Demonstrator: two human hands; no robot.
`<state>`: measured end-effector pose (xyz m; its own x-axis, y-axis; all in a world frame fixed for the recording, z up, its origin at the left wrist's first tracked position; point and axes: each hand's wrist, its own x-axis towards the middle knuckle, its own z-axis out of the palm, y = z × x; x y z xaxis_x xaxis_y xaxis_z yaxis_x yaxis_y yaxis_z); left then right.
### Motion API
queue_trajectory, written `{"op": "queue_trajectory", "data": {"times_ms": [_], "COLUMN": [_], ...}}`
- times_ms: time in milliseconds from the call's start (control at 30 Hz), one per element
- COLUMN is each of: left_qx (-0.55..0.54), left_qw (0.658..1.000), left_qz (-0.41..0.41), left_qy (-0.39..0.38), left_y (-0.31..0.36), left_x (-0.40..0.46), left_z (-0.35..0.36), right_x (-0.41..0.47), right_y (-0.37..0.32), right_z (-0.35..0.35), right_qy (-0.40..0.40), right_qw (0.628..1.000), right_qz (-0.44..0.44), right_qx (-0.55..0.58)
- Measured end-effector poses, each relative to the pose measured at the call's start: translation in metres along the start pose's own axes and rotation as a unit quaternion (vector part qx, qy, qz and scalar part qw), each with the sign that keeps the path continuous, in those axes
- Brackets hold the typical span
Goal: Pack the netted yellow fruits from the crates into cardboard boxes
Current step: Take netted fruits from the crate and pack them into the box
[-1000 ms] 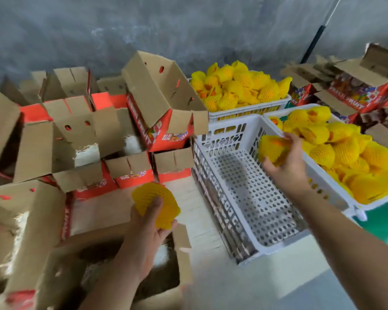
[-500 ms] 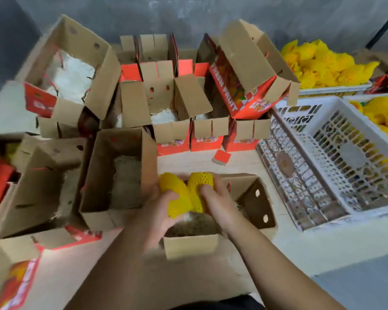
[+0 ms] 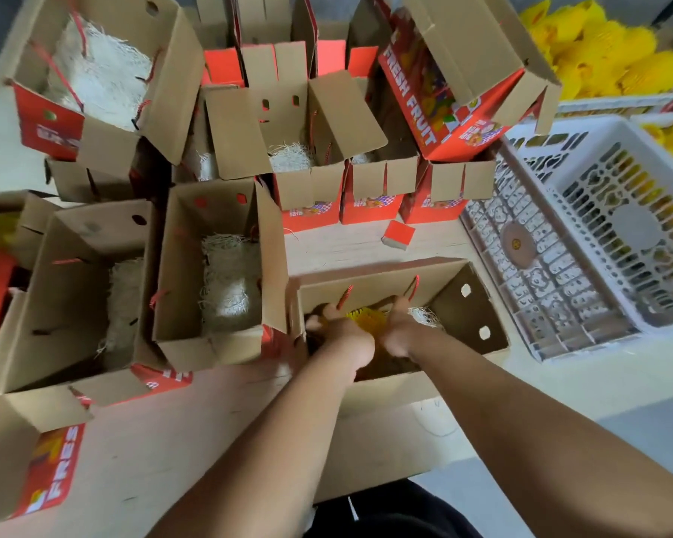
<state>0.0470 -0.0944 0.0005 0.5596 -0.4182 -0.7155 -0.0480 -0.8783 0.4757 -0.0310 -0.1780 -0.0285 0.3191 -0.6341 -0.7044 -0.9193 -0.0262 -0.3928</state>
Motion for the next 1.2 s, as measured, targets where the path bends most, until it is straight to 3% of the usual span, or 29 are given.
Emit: {"op": "queue_trajectory", "data": {"times_ms": [167, 233, 367, 600, 833, 1067, 1200], "left_qx": [-0.043, -0.108, -0.229, -0.293, -0.259, -0.138, -0.085], "left_qw": [0.993, 0.982, 0.942, 0.900, 0.873, 0.864, 0.876], "left_qz": [0.107, 0.154, 0.245, 0.322, 0.412, 0.475, 0.454], "left_qy": [-0.009, -0.022, -0.017, -0.026, -0.040, -0.090, -0.140], "left_y": [-0.015, -0.013, 0.008, 0.084, 0.189, 0.321, 0.366], "left_x": [0.003, 0.001, -0.018, -0.053, -0.080, -0.101, -0.101], "left_z": [-0.001, -0.003, 0.002, 0.044, 0.139, 0.283, 0.349], "right_x": [-0.015, -0.027, -0.054, -0.062, -0.055, -0.022, -0.001], "right_y": [0.001, 0.000, 0.013, 0.046, 0.141, 0.282, 0.363], "right_z": [-0.009, -0.018, -0.030, -0.093, -0.202, -0.338, -0.398], "right_qy": [0.015, 0.039, 0.125, 0.228, 0.306, 0.354, 0.435], "right_qw": [0.995, 0.987, 0.950, 0.891, 0.847, 0.842, 0.852], "right_qz": [-0.087, -0.142, -0.232, -0.310, -0.323, -0.285, -0.231], "right_qx": [0.048, 0.059, 0.169, 0.243, 0.290, 0.289, 0.176]}}
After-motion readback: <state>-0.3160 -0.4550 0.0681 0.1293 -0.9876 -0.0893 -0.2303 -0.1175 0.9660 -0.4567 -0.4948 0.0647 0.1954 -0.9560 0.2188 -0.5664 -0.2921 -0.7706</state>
